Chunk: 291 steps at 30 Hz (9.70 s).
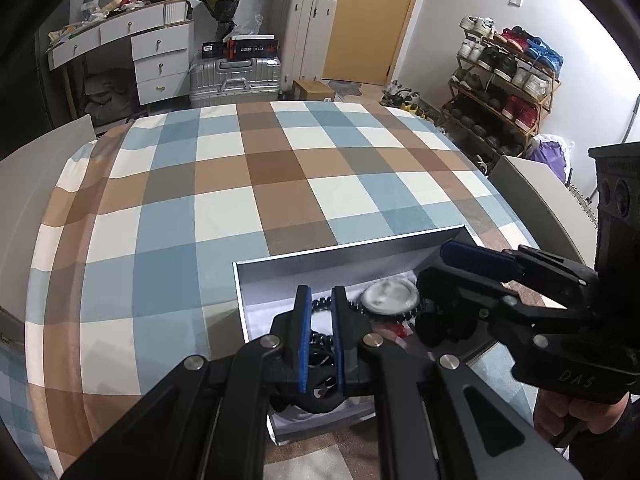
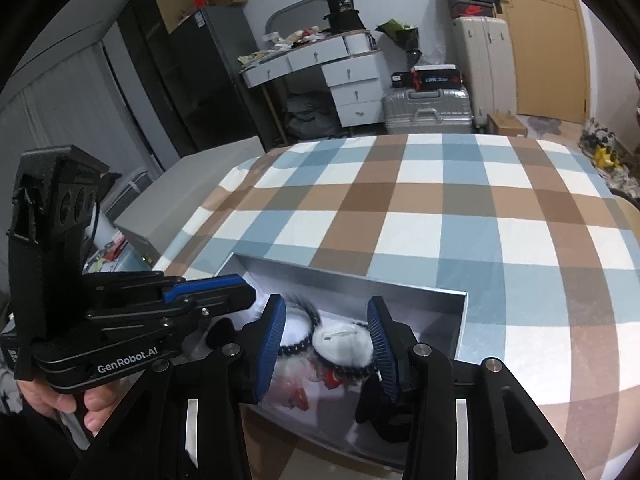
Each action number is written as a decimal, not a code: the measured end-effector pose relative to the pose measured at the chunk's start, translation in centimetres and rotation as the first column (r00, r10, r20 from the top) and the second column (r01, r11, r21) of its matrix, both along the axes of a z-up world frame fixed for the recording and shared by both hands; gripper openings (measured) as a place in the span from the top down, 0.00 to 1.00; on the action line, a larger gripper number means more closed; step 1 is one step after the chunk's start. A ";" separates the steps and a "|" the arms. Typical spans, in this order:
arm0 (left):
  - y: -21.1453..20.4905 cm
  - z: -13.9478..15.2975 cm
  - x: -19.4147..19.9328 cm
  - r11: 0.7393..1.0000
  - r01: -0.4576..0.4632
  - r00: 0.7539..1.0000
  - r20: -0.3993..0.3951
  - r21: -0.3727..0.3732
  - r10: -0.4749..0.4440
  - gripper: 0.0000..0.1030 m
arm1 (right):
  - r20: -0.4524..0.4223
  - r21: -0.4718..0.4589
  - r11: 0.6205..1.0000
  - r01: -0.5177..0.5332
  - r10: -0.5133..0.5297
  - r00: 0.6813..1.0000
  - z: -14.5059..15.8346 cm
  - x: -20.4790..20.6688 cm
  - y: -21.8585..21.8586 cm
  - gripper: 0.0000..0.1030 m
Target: Organize jewelry
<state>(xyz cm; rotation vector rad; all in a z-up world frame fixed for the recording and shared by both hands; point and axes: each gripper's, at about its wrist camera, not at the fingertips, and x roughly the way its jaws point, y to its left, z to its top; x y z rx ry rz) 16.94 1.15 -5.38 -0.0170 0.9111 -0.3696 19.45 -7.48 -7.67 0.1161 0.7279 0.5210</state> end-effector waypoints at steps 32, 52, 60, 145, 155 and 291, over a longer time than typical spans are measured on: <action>0.7 4.5 -11.7 0.965 -0.251 0.927 0.306 0.082 0.215 0.02 | 0.272 0.020 0.998 0.054 -0.057 0.961 5.2 -16.1 -2.5 0.10; 4.2 -2.0 -16.7 0.945 -0.327 0.930 0.186 0.026 0.317 0.02 | 0.020 -0.154 0.987 -0.056 0.059 0.998 -5.1 -18.1 0.1 0.24; 5.0 -3.1 -17.8 0.937 -0.344 0.928 0.177 0.066 0.328 0.02 | 0.012 -0.217 0.974 -0.062 0.066 0.998 -6.1 -17.4 1.4 0.36; -1.8 1.5 -11.3 0.978 0.200 0.976 0.102 -0.055 -0.194 0.88 | 0.229 0.007 0.993 0.118 -0.116 0.967 0.8 -15.9 -3.6 0.82; -0.2 3.3 -7.0 0.987 0.132 0.976 0.184 -0.086 -0.114 0.88 | 0.253 0.031 0.998 0.046 -0.052 0.966 4.3 -10.2 -2.6 0.82; 0.8 0.4 -11.7 0.929 -0.368 0.760 0.566 -0.030 0.320 0.01 | 0.491 -0.063 0.976 0.208 -0.151 0.858 0.4 -10.8 -2.4 0.00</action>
